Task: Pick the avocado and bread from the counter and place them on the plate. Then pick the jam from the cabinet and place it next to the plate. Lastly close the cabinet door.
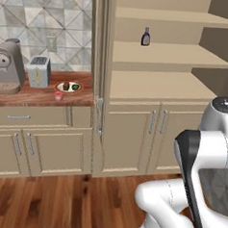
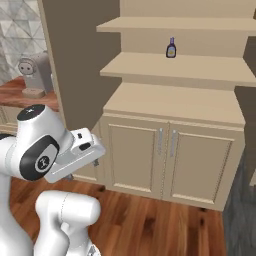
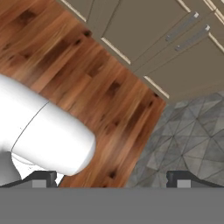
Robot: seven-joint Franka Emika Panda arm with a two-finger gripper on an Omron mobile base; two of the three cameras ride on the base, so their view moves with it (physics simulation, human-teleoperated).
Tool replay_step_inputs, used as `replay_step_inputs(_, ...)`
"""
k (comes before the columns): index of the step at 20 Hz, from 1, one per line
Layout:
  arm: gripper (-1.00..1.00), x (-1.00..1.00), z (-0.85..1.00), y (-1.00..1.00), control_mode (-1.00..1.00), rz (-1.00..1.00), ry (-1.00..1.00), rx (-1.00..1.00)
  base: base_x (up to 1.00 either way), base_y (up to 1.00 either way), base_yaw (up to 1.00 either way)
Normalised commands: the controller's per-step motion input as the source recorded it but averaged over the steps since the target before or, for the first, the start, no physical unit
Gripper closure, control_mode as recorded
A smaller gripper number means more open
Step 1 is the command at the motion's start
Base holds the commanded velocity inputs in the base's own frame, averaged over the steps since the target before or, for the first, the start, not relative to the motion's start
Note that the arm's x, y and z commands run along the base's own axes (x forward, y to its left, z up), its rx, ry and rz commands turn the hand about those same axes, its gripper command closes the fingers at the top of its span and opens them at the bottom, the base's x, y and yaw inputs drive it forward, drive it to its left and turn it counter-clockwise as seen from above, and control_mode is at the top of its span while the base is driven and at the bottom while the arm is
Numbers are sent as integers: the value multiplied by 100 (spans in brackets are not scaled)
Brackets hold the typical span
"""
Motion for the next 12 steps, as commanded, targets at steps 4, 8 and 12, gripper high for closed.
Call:
replay_step_inputs(4, -100, 0, 0, 0, 100, 0, 0, 0, 13, -27, -3)
replay_step_inputs(8, -100, 0, 0, 0, 100, 0, 0, 0, 17, -31, -5)
replay_step_inputs(12, -100, 0, 0, 0, 100, 0, 0, 0, 24, -33, -6)
